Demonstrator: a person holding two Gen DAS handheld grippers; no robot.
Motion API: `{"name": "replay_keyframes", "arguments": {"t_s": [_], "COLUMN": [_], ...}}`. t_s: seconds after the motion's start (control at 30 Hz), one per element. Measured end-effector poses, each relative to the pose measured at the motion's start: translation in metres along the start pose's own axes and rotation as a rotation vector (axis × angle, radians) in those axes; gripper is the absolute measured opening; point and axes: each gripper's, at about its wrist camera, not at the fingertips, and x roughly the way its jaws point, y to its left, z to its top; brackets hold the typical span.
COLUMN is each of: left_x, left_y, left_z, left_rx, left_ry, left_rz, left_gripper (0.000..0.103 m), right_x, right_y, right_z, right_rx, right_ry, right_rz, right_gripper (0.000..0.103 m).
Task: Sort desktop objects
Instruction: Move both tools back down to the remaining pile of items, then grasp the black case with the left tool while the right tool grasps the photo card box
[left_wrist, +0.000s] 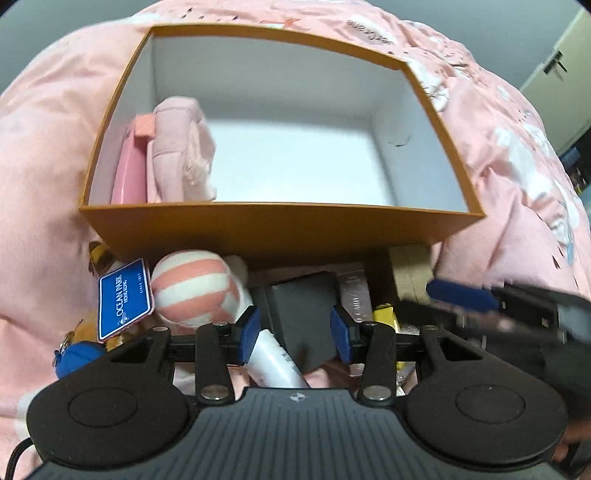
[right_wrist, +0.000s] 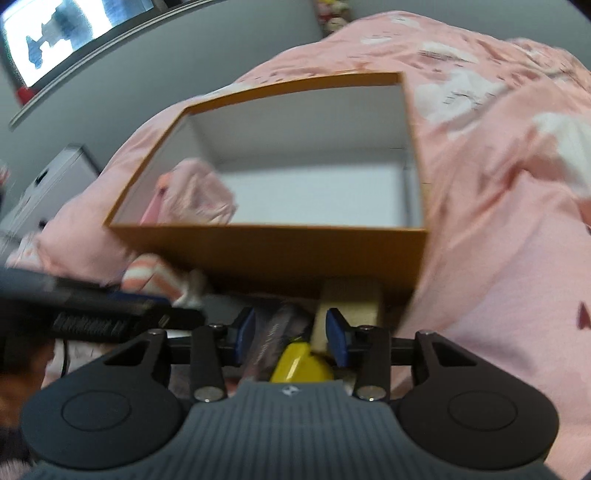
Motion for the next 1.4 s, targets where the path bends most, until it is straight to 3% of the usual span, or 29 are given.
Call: {"name": "replay_keyframes", "arguments": {"t_s": [0.2, 0.6, 0.7, 0.83, 0.93, 1.07, 1.2, 1.4], "left_x": [0.024, 0.049, 0.045, 0.032, 0.022, 0.022, 0.024, 0.025], "left_y": [0.002, -0.015, -0.018, -0.015, -0.014, -0.017, -0.022, -0.030], "left_z": [0.013, 0.020, 0.015, 0.009, 0.004, -0.005, -0.010, -0.014], "left_rx": [0.014, 0.124, 0.143, 0.158, 0.167, 0.193, 0.160, 0.190], "left_ry": [0.043, 0.077, 0.051, 0.002, 0.005, -0.005, -0.002, -0.033], "left_rz": [-0.006, 0.100, 0.101, 0.027, -0.088, -0.119, -0.203, -0.189], "left_gripper": [0.049, 0.056, 0.046, 0.034, 0.030, 0.030, 0.021, 0.021], "right_x": [0.008, 0.013, 0.011, 0.007, 0.005, 0.001, 0.002, 0.016], "right_y": [0.012, 0.007, 0.005, 0.002, -0.003, -0.013, -0.014, -0.009], "right_z": [-0.008, -0.012, -0.013, -0.012, -0.005, 0.005, 0.009, 0.023], "right_rx": [-0.060, -0.026, -0.017, -0.003, 0.015, 0.039, 0.043, 0.063], "right_ry": [0.054, 0.088, 0.084, 0.077, 0.057, 0.021, 0.022, 0.034], "right_rz": [0.027, 0.043, 0.046, 0.056, 0.033, 0.001, 0.005, 0.083], "right_gripper": [0.045, 0.045, 0.045, 0.045, 0.045, 0.037, 0.036, 0.035]}}
